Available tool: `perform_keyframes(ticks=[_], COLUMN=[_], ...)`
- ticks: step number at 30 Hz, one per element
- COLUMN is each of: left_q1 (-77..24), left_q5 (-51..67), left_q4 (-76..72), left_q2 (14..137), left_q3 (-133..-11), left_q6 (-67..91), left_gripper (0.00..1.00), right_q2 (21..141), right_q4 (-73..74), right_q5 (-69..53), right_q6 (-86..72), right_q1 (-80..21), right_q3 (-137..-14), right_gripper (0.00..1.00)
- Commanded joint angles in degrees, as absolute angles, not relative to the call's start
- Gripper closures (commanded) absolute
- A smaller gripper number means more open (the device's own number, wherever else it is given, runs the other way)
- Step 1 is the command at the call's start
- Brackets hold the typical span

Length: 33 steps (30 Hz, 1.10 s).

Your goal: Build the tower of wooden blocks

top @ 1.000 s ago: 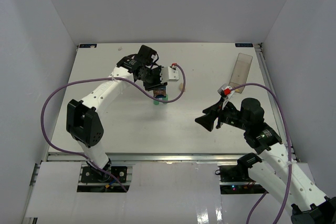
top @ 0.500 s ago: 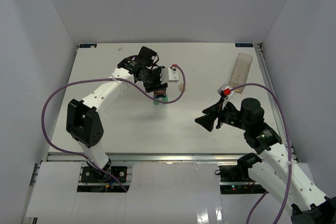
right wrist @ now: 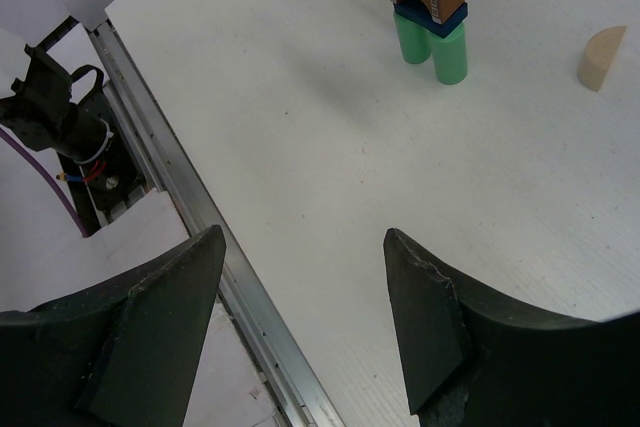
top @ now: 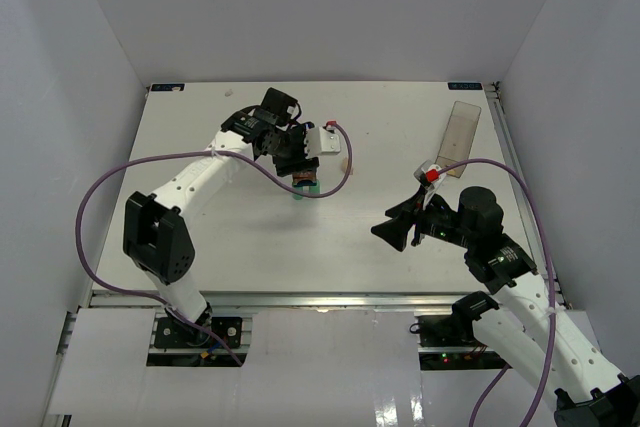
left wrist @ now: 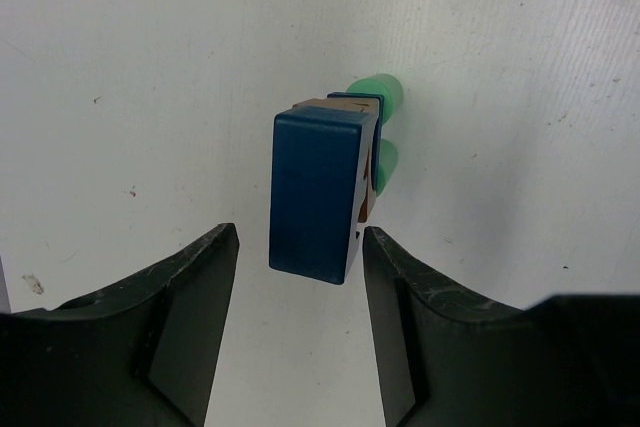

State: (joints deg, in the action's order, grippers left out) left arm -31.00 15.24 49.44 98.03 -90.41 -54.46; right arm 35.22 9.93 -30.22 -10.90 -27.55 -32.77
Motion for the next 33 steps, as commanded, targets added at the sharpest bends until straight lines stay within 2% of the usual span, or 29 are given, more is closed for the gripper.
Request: perform_keyframes(ticks=[1, 19, 24, 27, 29, 33], left_q1=[-31.29, -31.72, -31.72, -31.29, -30.8, -30.25], left_q5=[15.12, 15.99, 13.92, 11.88, 10.55, 8.55], left_q4=[48.24, 45.72, 39.1, 30.82, 24.97, 17.67], left_q2=[94.08, 88.5, 82.49, 78.84, 75.8, 73.28], left_q3=[-89.73, -86.51, -81.25, -78.4, -76.82, -76.55], left_q6=[-54.49, -53.27, -50.67, -44.74, -36.8, -15.51], left_gripper=[0.36, 0.34, 0.34, 0.36, 0.42, 0.85], right_q2=[34.58, 34.72, 35.71, 38.18, 41.37, 48.81], right_q4=[8.0, 7.91, 7.82, 7.47, 6.76, 2.56], right_q5=[-31.11, -30.85, -29.44, -26.46, -24.94, -20.17], right_q6=[-10.06, -9.94, -10.51, -11.16, -12.27, -14.62], right_q1=[-27.77, -27.77, -27.77, -27.77, -27.81, -28.52], right_q3=[-32.48, -32.61, -33.13, -35.0, -36.27, -41.32], right_gripper=[0.29, 0.28, 0.28, 0.33, 0.37, 0.41])
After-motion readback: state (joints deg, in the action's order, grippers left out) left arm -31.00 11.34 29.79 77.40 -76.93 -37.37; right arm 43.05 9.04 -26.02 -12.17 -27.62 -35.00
